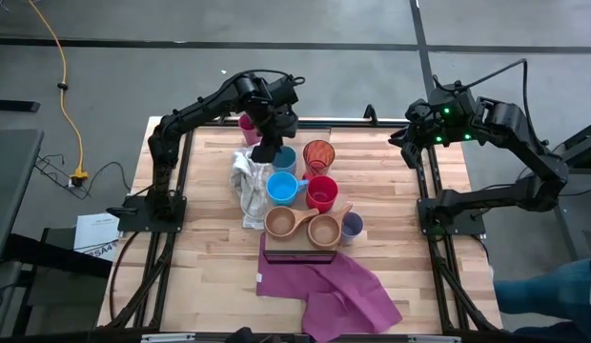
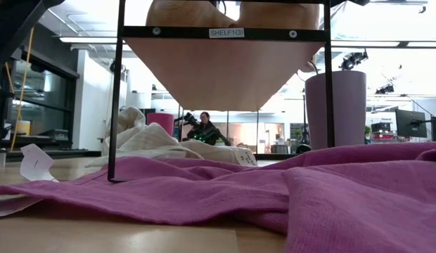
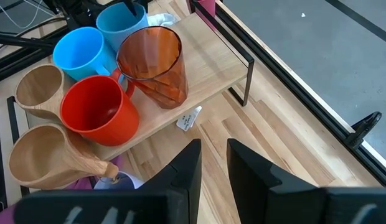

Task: Stack small to large cups/mugs on shelf
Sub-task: Put the blue cup on the shelf, then put the purple cup on the shelf

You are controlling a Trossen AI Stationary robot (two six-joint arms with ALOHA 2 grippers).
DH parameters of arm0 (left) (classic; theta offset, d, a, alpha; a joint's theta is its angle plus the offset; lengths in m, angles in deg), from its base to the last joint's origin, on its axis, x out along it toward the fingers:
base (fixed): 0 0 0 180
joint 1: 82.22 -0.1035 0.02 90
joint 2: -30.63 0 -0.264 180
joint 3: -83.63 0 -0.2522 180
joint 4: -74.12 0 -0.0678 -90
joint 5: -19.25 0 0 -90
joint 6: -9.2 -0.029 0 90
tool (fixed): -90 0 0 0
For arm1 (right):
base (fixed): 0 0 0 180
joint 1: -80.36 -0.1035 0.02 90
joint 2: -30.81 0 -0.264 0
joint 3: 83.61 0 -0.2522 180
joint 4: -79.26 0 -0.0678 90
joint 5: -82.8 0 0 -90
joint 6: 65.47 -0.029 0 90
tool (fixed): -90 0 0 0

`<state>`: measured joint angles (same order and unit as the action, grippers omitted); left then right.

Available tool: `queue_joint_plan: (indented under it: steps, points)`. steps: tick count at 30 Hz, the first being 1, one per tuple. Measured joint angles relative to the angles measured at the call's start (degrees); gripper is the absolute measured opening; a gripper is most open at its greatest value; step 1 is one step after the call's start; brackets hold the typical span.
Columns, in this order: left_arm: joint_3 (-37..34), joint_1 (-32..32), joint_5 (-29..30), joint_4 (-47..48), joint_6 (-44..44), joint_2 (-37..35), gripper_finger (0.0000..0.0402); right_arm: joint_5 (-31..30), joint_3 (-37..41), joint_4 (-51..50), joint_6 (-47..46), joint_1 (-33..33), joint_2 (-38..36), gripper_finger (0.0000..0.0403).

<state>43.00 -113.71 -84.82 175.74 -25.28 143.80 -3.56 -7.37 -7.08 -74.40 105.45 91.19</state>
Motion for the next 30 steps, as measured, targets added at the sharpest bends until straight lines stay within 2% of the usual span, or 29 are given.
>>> queue_joint_plan:
  steps: [23, 30]
  points:
    - [0.0, 0.0, -0.3, -3.9, -1.1, 0.0, 0.0074, 0.1, 0.0, 0.0, 0.0, 0.0, 0.0, 0.0068]
    - [8.5, 0.0, -0.1, -5.3, -1.9, 0.0, 0.0074, 0.1, 0.0, 0.0, 0.0, 0.0, 0.0, 0.0068]
